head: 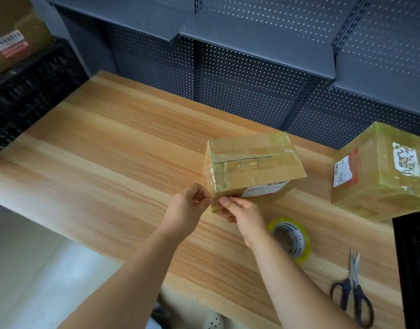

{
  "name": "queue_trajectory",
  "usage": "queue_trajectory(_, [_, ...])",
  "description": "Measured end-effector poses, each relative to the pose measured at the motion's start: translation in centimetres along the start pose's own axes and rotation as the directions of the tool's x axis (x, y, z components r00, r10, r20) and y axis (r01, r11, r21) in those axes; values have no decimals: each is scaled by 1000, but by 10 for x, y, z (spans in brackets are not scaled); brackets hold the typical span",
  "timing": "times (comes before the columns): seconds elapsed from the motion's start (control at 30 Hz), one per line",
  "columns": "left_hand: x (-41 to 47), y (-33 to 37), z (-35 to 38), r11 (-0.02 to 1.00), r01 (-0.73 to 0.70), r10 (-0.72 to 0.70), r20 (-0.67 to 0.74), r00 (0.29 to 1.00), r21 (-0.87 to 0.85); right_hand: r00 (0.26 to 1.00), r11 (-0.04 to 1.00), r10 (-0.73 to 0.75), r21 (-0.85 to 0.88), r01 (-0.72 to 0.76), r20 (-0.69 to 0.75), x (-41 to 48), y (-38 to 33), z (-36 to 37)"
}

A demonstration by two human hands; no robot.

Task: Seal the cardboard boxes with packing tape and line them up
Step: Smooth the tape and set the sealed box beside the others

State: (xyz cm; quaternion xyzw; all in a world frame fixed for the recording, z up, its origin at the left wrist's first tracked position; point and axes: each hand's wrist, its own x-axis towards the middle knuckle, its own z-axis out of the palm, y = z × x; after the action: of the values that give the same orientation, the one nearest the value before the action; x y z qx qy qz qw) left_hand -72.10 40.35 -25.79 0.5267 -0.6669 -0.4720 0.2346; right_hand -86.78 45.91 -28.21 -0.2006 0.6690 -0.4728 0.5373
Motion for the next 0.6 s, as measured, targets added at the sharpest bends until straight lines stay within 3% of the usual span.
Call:
queue_trajectory(0.33, [7, -3, 0, 997, -32, 35, -34, 999, 66, 993, 996, -47, -85, 38, -106, 1, -5, 7])
queue_trajectory(0.43, [7, -1, 1, 997, -38, 41, -43, 998, 65, 974, 960, -17, -275, -48, -228, 5, -6, 3])
queue_trajectory(0.53, [9, -1, 0, 998, -33, 35, -47, 998, 51, 983, 781, 88, -601, -168, -162, 0, -3, -5])
queue_trajectory(0.6, [10, -2, -1, 998, -33, 35, -41, 999, 48, 993, 695, 12, -713, -95, -120, -10, -8, -16])
